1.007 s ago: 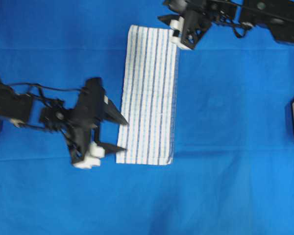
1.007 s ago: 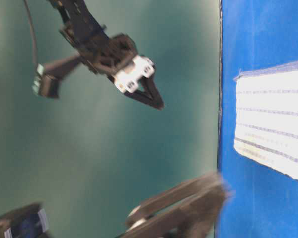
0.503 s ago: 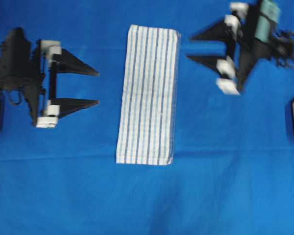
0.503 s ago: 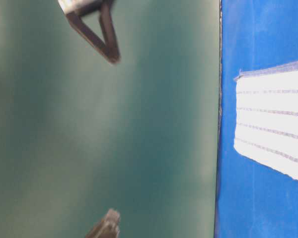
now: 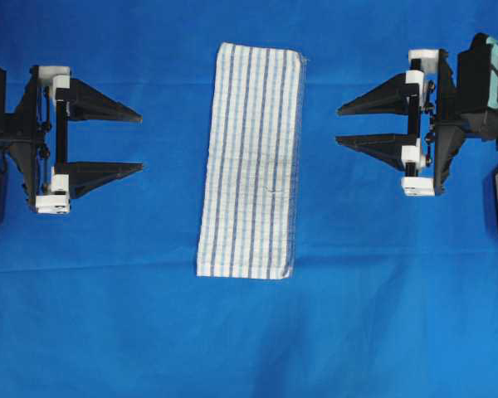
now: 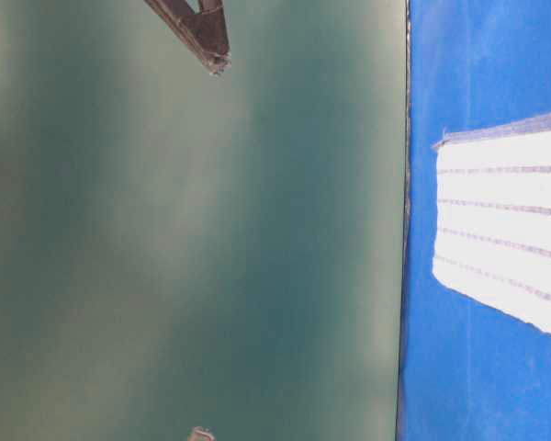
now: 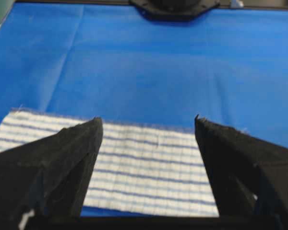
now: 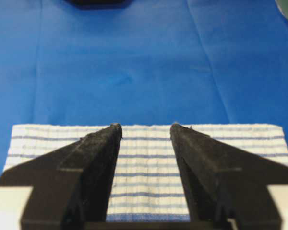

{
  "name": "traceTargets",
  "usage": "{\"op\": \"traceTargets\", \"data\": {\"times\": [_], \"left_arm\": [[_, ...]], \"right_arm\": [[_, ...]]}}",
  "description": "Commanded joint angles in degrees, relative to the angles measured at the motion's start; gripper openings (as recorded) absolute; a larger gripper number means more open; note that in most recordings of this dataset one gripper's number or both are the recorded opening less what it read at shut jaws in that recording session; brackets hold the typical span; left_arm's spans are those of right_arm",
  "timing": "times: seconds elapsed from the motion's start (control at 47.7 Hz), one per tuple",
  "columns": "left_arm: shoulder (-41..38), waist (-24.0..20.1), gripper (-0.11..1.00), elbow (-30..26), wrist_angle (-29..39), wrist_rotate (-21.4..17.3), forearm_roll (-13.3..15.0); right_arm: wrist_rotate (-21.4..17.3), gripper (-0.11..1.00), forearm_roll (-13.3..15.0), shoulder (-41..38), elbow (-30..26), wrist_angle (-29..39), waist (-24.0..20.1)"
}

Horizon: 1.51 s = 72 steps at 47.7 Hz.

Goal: Fold the blue towel.
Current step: 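Move both grippers to the strip's far end and grasp its corners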

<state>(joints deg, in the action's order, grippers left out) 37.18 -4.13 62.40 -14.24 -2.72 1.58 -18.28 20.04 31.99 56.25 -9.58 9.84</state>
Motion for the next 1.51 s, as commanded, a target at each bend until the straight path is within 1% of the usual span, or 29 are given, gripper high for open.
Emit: {"op": "traceTargets", "data": {"times": [0.0,0.084,0.231,0.357,0.462,0.545,0.713,0.776,0.902,1.091,1.217,1.385,1.489], "left_arm": [[-1.1,-1.1,0.72,-1.4,-1.6,-0.1,-0.1],[-3.4,-3.7,0.73,-2.5,-3.0,-0.1,-0.1],[-9.7,-9.4,0.8,-5.7,-3.5,-0.1,-0.1],[-17.3,-14.4,0.87,-9.6,-3.6,-0.1,-0.1],[-23.8,-17.7,0.88,-12.4,-3.7,0.0,-0.1],[-29.3,-19.7,0.88,-14.6,-4.5,0.0,-0.1],[-39.9,-23.0,0.88,-18.9,-6.2,0.0,-0.1],[-43.5,-24.0,0.88,-20.7,-6.4,0.0,-0.1],[-48.3,-25.3,0.88,-23.6,-6.5,-0.1,0.0],[-54.1,-26.5,0.88,-27.2,-6.5,-0.1,-0.1],[-57.1,-26.9,0.88,-28.6,-6.5,-0.1,-0.1],[-59.2,-27.0,0.87,-29.5,-6.5,-0.1,-0.1],[-59.3,-26.9,0.83,-29.4,-6.5,-0.2,-0.1]], "right_arm": [[0.2,0.55,0.0,0.2,-1.3,-0.7,0.8],[0.3,0.59,0.0,-0.4,-1.9,-0.7,3.4],[0.3,0.64,0.0,-3.4,-3.3,-1.3,9.5],[0.4,0.64,0.1,-8.9,-5.8,-1.1,14.9],[0.6,0.64,0.4,-14.7,-8.1,-0.9,18.1],[0.7,0.64,1.1,-20.4,-10.2,-1.0,20.3],[0.8,0.64,1.8,-30.9,-14.0,-1.3,22.0],[0.9,0.64,2.2,-33.8,-15.0,-1.3,22.6],[0.9,0.64,2.3,-37.9,-16.3,-1.4,23.4],[0.9,0.64,2.3,-41.7,-16.6,-2.5,24.7],[0.9,0.64,2.3,-43.4,-17.0,-3.9,25.3],[0.9,0.64,2.4,-45.4,-18.3,-4.2,26.1],[1.0,0.63,2.5,-46.6,-19.5,-3.8,26.1]]}}
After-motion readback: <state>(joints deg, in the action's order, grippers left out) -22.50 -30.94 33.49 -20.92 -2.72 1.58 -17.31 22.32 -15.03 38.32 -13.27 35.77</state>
